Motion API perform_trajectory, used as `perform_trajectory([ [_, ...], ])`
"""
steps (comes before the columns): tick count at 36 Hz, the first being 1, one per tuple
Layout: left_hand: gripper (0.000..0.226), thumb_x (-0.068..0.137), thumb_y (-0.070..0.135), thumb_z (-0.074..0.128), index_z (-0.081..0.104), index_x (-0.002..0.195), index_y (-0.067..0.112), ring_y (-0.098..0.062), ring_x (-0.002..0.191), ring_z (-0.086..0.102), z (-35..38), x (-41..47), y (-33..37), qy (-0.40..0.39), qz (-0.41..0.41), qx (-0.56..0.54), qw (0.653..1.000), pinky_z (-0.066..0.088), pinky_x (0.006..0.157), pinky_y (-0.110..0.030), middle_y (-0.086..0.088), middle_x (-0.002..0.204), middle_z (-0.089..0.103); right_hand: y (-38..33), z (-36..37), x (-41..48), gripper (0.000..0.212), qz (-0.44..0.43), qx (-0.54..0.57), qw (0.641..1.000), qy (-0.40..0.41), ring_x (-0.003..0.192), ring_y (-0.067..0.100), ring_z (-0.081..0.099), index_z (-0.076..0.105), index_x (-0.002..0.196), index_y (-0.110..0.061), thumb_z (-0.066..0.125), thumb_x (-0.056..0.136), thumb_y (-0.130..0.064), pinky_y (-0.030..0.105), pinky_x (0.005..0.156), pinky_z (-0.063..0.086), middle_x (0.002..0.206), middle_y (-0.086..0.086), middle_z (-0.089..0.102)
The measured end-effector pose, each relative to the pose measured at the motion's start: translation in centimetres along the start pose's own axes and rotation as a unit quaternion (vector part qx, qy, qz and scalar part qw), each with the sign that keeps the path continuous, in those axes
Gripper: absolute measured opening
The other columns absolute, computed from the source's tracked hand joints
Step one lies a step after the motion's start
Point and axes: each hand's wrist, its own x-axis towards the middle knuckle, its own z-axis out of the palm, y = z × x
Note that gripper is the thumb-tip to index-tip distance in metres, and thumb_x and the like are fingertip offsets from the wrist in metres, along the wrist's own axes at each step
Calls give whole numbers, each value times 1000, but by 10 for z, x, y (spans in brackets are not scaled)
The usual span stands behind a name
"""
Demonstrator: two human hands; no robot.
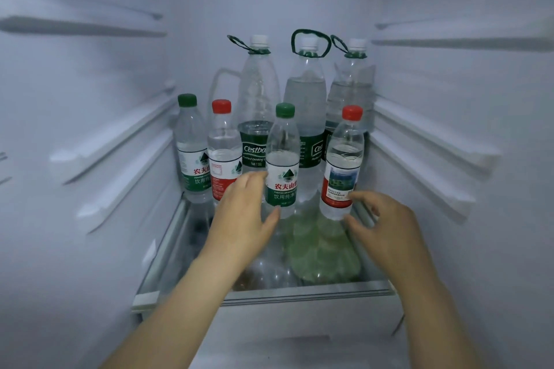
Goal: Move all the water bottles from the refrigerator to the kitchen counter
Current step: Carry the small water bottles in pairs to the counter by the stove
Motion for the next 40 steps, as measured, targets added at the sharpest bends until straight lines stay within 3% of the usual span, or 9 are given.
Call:
perform_trajectory([
  [3,65,85,30,66,36,141,13,-14,128,38,6,12,-1,4,-1,-7,1000,16,98,-13,0,138,44,3,2,7,41,23,2,1000,0,103,13,58,63,121,-20,72,81,-18,24,85,42,119,-2,65],
  [12,79,79,33,73,32,143,14,-16,126,40,25,39,-8,21,-4,-30,999,22,96,-16,-3,137,46,9,3,27,40,41,5,999,15,91,5,49,61,121,-21,71,83,-23,24,79,40,119,-3,65],
  [18,93,76,44,73,24,147,12,-19,130,40,40,53,-15,24,-30,-46,998,37,108,-34,-5,142,43,17,10,36,55,58,20,998,-4,99,2,47,54,128,-21,76,78,-21,23,84,39,127,-3,60],
  [20,95,75,44,74,22,148,12,-19,130,40,44,56,-16,26,-33,-59,997,38,108,-34,-6,142,42,19,13,40,59,61,18,998,-11,100,1,46,52,130,-20,77,76,-20,22,85,39,129,-3,59],
  [24,98,77,42,73,16,150,10,-20,133,36,48,59,-16,32,-35,-69,996,31,106,-27,-7,145,35,21,20,48,61,59,17,998,-16,98,-2,46,51,130,-23,77,75,-21,19,81,37,127,-5,60],
  [28,102,75,42,75,13,150,11,-20,132,36,53,61,-17,35,-41,-77,996,33,107,-31,-6,144,31,25,25,56,61,62,34,997,-18,94,-1,47,52,127,-24,80,72,-24,10,68,35,122,-6,62],
  [35,89,68,42,80,34,137,13,-19,118,43,61,66,-19,60,-57,-79,993,39,100,-30,-5,127,42,26,37,67,70,82,73,994,-19,90,0,52,46,125,-29,83,66,-34,19,77,43,108,-16,56],
  [40,72,67,42,80,46,122,11,-17,110,44,66,66,-20,61,-71,-78,993,37,95,-27,-4,115,49,28,47,72,73,105,71,992,-7,104,17,62,42,121,-25,86,63,-31,37,86,54,121,-3,62],
])
